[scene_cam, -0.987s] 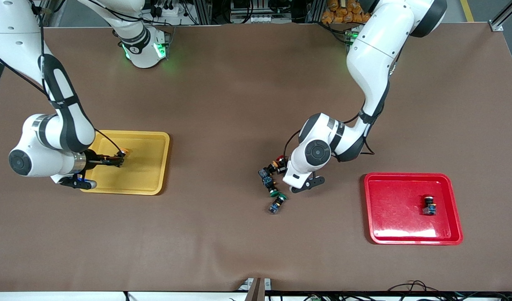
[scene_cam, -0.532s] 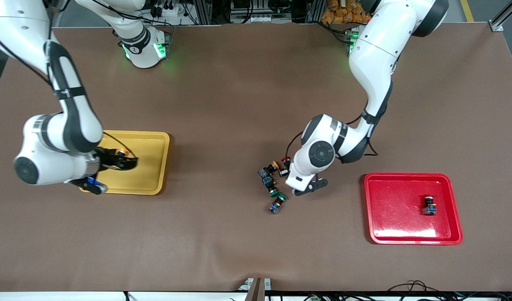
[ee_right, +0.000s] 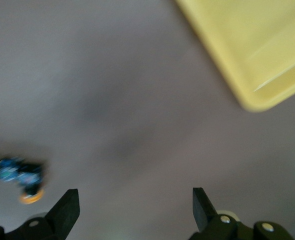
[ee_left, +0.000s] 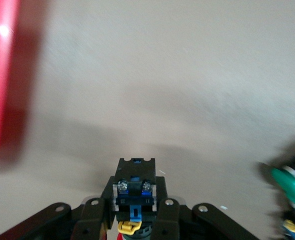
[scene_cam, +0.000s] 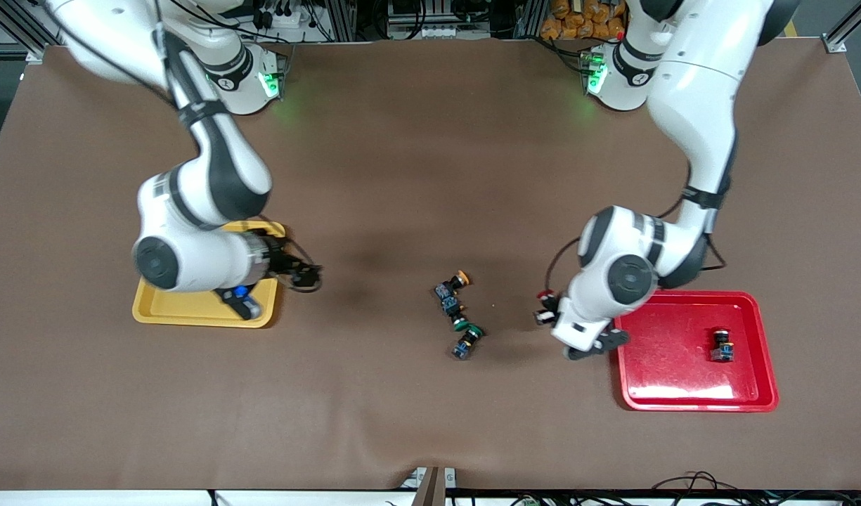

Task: Place red and yellow buttons in trays
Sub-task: 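Grasp another yellow-capped button with the left gripper while the right gripper withdraws, then place the yellow button in the red tray while the right gripper grasps another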

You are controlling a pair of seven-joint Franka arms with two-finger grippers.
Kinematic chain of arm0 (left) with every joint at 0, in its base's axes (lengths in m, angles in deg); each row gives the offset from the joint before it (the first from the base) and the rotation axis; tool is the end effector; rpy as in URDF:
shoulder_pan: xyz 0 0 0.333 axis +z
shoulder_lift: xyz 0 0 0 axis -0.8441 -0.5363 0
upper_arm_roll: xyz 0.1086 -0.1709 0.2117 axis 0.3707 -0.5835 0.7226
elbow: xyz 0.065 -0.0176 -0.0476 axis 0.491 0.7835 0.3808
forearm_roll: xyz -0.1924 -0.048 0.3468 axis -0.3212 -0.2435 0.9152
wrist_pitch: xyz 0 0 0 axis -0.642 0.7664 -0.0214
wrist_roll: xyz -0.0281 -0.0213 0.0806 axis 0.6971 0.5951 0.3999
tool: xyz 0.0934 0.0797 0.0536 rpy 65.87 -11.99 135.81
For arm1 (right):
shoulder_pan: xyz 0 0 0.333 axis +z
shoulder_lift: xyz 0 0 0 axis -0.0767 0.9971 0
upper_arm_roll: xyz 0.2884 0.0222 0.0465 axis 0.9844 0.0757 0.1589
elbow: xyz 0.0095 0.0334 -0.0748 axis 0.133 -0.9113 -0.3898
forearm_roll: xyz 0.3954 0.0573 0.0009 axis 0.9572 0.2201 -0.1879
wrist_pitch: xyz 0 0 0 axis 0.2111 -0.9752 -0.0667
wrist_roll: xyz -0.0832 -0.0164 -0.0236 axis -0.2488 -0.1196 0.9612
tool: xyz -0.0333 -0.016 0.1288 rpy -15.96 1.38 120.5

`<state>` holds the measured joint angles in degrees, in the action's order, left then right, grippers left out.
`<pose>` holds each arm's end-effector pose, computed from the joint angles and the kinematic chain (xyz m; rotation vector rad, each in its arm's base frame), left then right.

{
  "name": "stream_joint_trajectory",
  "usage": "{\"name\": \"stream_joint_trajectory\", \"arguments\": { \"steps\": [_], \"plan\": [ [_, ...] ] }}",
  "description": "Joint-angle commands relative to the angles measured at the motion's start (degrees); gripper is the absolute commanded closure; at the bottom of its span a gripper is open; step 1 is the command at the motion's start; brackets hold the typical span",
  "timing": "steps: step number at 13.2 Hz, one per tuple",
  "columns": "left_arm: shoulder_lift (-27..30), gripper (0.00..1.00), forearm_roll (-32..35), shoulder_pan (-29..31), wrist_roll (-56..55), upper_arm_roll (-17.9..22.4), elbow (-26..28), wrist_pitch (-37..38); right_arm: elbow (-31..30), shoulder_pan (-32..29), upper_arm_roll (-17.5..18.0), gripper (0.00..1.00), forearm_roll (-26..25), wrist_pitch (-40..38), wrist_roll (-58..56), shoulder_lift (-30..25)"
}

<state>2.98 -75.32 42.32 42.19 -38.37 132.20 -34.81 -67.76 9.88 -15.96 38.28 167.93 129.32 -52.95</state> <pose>0.6616 -0.2372 0.2027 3.0559 0.4062 -0.0856 0.5983 0.2654 0.3058 -2.7271 1.1018 0.6081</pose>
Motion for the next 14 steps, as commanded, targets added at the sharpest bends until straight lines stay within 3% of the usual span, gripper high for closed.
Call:
{"name": "stream_joint_trajectory", "arguments": {
  "steps": [1,5,7,10,12,14],
  "plan": [
    [0.8,1.00,3.7,3.3,5.0,-0.4,0.7,0.6,3.9,4.3,-0.8,0.00,3.8,4.3,10.3,2.3],
    [0.5,1.00,5.4,10.0,17.8,-0.4,-0.5,0.5,12.4,14.0,-1.0,0.00,3.3,16.0,24.3,10.2],
    [-0.3,1.00,5.8,13.3,24.7,-0.4,-0.8,0.3,12.9,18.1,-1.2,0.00,2.8,24.6,25.5,12.3],
    [-2.2,1.00,8.4,17.1,31.7,-0.3,-1.0,-1.3,13.4,21.8,-1.5,0.00,2.4,30.9,25.6,15.7],
    [-3.5,1.00,11.7,18.9,33.5,-0.3,-1.4,-3.5,13.5,24.6,-2.8,0.00,-2.0,31.2,25.8,18.1],
    [-4.8,1.00,12.9,20.3,36.1,-0.3,-2.2,-4.9,15.8,26.2,-3.1,0.00,-2.4,32.5,28.0,21.6]
  ]
}}
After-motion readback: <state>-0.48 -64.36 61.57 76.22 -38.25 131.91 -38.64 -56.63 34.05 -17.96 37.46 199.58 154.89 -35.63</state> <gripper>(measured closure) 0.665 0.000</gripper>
